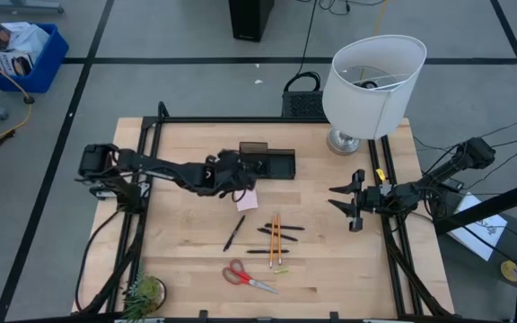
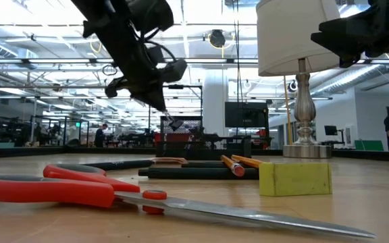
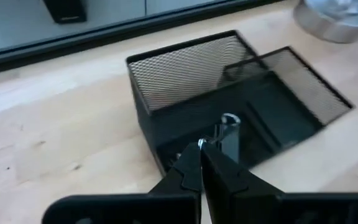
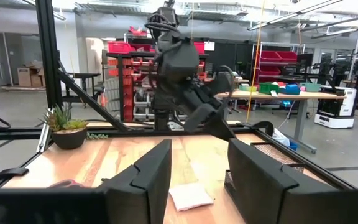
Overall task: Pick and place office supplies into organizer
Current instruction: Put the black binder clip into the desk organizer, then put the orange pencil into the desk organizer
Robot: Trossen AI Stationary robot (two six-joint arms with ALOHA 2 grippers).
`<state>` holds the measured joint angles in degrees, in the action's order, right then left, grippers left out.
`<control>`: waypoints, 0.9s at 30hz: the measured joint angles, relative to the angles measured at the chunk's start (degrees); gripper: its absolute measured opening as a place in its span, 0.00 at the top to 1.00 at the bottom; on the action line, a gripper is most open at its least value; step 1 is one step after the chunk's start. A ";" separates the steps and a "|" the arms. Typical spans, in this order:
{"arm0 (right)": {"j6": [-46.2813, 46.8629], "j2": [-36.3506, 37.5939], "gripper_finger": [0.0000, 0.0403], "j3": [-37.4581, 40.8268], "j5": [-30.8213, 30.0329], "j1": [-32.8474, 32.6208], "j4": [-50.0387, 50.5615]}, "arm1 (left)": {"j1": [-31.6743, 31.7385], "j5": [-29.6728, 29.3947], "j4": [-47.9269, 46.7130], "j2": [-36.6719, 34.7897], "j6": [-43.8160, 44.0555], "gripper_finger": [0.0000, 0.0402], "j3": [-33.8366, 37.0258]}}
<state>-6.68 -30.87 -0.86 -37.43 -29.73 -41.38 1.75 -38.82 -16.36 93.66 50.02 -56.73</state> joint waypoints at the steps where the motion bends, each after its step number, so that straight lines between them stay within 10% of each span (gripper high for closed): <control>1: 0.01 -0.04 0.62 0.00 -0.01 -0.01 -0.10 | 0.59 0.56 -0.18 0.03 -0.04 0.99 0.00; 27: -0.01 -0.07 0.62 0.02 0.00 0.01 0.02 | 1.71 4.38 4.59 0.94 -9.51 0.81 0.00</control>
<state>-6.69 -30.94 -0.85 -37.43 -29.72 -41.36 3.46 -34.44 -11.76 94.60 40.51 -56.73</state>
